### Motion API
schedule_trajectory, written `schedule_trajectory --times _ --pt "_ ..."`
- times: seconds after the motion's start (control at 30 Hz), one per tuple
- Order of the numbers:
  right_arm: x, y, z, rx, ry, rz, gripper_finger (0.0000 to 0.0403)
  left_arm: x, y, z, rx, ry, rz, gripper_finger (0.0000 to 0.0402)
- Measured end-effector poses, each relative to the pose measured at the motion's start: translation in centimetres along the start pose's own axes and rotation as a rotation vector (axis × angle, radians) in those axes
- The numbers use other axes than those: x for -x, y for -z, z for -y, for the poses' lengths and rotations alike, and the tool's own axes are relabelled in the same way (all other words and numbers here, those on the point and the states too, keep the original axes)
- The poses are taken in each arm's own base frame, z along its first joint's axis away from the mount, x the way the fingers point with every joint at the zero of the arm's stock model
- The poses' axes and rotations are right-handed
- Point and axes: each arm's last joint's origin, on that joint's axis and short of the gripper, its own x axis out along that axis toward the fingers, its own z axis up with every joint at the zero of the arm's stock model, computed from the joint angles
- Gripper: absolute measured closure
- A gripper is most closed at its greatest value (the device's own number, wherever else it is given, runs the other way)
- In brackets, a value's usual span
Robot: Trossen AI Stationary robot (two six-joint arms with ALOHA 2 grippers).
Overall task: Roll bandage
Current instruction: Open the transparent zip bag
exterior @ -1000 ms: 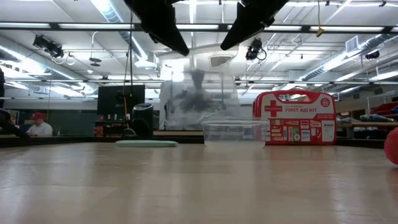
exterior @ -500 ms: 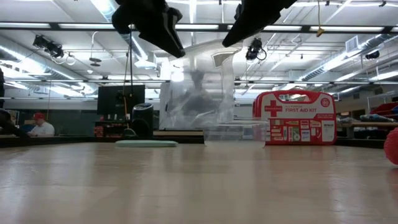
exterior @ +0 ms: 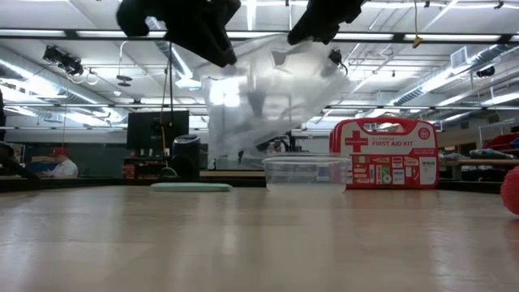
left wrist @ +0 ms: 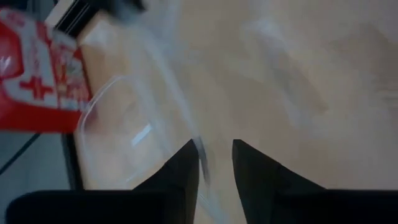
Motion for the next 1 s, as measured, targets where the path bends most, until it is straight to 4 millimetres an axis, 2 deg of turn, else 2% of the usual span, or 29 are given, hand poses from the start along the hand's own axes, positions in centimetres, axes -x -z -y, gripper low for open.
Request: schedule_trajectory --times 0.27,0.53,0.7,0.87,0.93,1.0 --pt "0.1 0.0 -0.2 0.140 -0.140 0.015 0.0380 0.4 -0.7 0.8 -0.083 0.037 0.040 0.0246" --pt "0.0 0.2 1.4 0.161 -0.232 0.017 0.0380 0.6 -1.6 1.8 -0.153 0.087 0.115 0.0244" --pt "0.0 -0.4 2.8 0.148 -0.335 0.108 0.0380 0.6 -1.6 1.8 -0.132 0.095 0.120 0.0244" --pt "0.1 -0.6 4.4 0.110 -0.301 0.148 0.0380 0.7 -2.1 1.7 -0.112 0.092 0.173 0.0244" --pt "0.0 -0.7 4.5 0.102 -0.333 0.163 0.0380 0.7 -2.3 1.6 -0.082 0.080 0.193 0.0244" --pt "-0.1 -0.7 4.3 0.105 -0.290 0.157 0.0380 0.7 -2.5 1.4 -0.042 0.066 0.218 0.0244"
